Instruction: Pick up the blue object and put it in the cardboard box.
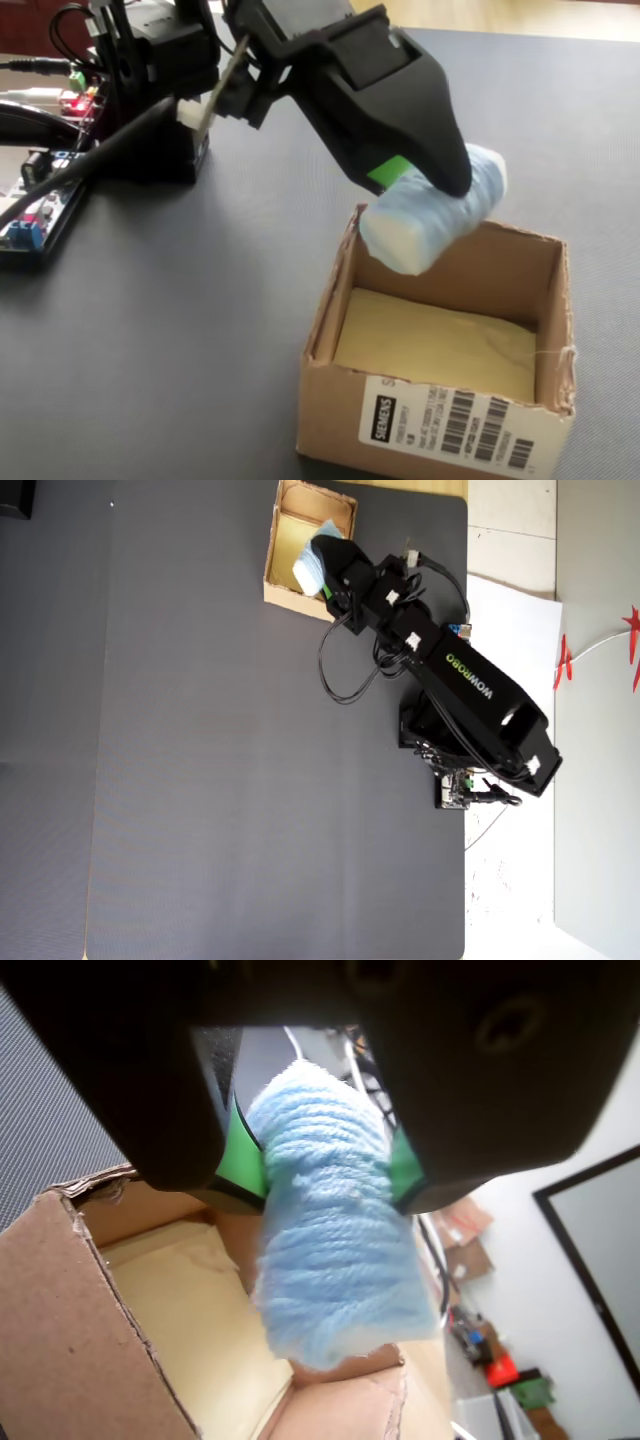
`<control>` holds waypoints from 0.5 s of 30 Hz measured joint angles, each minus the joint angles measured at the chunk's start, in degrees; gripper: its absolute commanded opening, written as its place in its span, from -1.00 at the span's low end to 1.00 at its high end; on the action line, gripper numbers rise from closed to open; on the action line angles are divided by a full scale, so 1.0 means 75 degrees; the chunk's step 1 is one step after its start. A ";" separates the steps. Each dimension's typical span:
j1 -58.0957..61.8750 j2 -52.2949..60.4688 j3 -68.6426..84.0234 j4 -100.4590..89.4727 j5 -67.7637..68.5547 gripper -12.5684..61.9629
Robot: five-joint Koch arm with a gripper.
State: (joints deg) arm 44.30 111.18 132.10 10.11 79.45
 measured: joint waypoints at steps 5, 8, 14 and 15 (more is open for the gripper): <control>0.0012 -0.0023 0.0012 0.0000 0.0000 0.17; 0.0035 -0.0023 0.0000 0.0000 -0.0035 0.17; -0.0352 0.0164 0.0035 -0.0035 0.0375 0.20; -0.0516 0.0246 0.0141 -0.0141 0.0598 0.22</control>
State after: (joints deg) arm 40.43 113.03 133.15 9.05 83.94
